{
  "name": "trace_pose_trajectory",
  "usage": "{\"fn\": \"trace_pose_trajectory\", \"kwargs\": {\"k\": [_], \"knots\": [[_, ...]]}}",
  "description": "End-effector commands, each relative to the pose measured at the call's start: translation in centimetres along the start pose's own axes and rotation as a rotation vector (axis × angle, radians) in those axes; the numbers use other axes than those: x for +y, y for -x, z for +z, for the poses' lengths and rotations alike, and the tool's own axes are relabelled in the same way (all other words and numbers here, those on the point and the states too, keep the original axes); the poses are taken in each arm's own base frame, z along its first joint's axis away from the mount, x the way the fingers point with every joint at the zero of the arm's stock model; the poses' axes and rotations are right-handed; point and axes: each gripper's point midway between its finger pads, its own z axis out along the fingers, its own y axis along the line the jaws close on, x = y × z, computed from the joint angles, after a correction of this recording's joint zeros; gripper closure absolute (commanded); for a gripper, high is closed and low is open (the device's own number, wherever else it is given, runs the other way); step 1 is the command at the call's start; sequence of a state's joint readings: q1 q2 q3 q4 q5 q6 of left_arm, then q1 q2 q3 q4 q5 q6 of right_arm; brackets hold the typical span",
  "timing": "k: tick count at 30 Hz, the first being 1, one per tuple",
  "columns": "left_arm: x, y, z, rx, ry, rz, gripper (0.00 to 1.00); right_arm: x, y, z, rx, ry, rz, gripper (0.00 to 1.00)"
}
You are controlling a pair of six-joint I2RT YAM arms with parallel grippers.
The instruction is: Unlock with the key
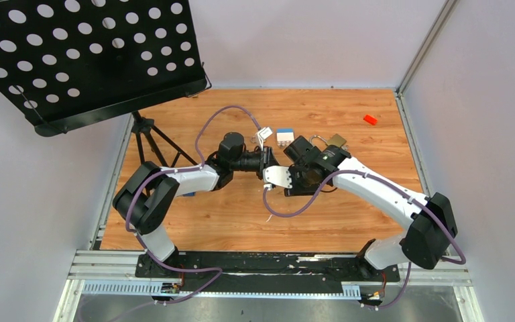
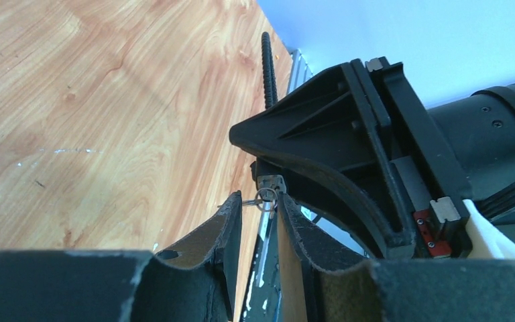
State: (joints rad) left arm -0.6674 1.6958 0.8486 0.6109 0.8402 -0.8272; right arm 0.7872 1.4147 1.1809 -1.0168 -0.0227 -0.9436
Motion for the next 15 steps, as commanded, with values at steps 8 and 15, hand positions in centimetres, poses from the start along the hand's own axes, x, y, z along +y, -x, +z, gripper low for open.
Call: {"fn": "trace_pose_trajectory", "kwargs": {"k": [8, 15], "knots": [[-1.9, 0.3, 0.4, -0.008, -0.055, -0.009, 0.72, -1.3, 0.9, -0.9, -0.038, -0.020, 0.043, 1.00], [-2.1, -0.4, 0.7, 0.017, -0.059, -0.030, 0.72, -1.4, 0.7, -1.0, -0.033, -0.020, 0.055, 1.00]]}}
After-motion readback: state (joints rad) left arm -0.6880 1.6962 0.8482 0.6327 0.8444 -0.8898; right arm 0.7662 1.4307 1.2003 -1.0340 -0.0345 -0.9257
